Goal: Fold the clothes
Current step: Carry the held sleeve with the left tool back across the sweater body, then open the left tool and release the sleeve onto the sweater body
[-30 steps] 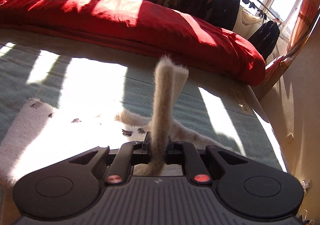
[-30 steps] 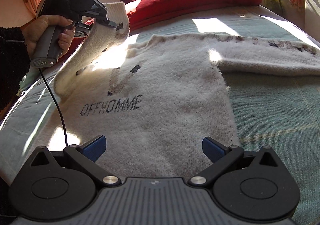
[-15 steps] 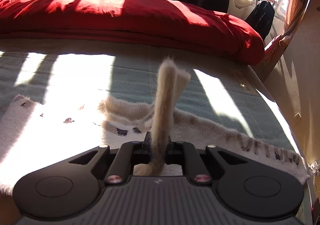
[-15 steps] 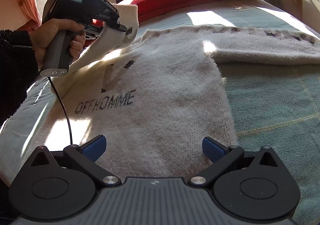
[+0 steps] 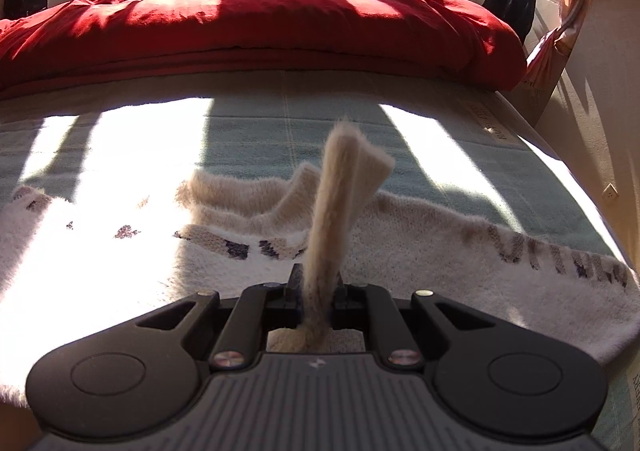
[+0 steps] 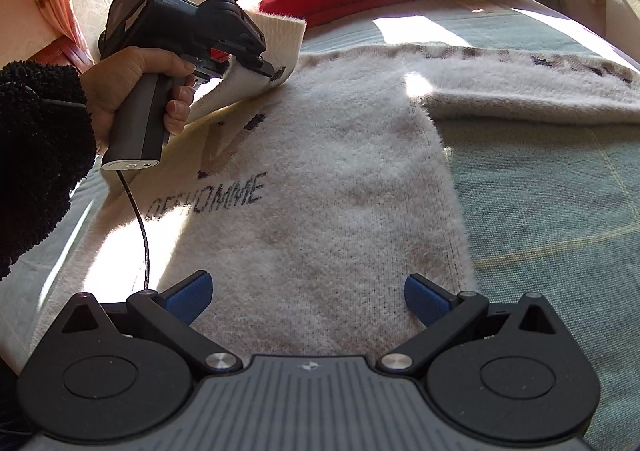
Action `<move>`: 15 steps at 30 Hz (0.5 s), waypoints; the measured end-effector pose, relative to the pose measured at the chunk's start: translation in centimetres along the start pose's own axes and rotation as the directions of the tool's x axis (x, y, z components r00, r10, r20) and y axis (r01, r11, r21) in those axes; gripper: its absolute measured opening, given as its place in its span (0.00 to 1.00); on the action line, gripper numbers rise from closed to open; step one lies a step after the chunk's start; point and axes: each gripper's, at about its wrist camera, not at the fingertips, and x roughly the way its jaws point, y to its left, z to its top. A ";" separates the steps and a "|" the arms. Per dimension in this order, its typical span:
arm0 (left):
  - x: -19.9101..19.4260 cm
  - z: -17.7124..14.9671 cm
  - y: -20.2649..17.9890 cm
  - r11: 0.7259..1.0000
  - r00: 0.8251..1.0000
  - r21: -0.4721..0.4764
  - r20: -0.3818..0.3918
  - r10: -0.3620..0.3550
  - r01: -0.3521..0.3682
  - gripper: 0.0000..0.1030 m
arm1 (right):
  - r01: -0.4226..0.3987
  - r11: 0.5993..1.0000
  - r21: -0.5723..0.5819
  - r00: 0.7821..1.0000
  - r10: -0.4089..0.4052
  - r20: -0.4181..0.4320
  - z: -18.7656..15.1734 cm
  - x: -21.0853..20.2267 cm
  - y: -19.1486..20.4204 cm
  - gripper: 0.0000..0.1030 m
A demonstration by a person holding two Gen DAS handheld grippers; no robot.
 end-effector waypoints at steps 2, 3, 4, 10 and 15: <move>0.1 -0.2 -0.2 1.000 1.000 0.021 -0.006 0.009 -0.009 0.08 | 0.003 1.000 -0.001 1.000 -0.003 -0.001 0.0 0.0 0.0 1.00; 0.1 -0.3 -0.3 0.999 1.000 0.031 -0.007 0.013 -0.013 0.08 | 0.004 1.000 -0.001 1.000 -0.004 -0.001 0.0 0.0 0.0 1.00; 0.1 -0.3 -0.4 0.999 1.000 0.039 -0.009 0.019 -0.018 0.09 | 0.005 1.000 -0.001 1.000 -0.005 -0.002 0.0 0.1 0.0 1.00; -0.6 -0.4 -1.0 0.997 1.000 0.080 -0.017 0.021 -0.020 0.17 | 0.018 1.000 -0.004 1.000 -0.018 -0.009 0.1 0.1 0.2 1.00; -2.9 -0.6 -1.1 0.993 1.000 0.122 -0.003 -0.004 0.005 0.22 | 0.036 0.999 0.010 0.999 -0.036 -0.015 0.3 -0.2 0.5 1.00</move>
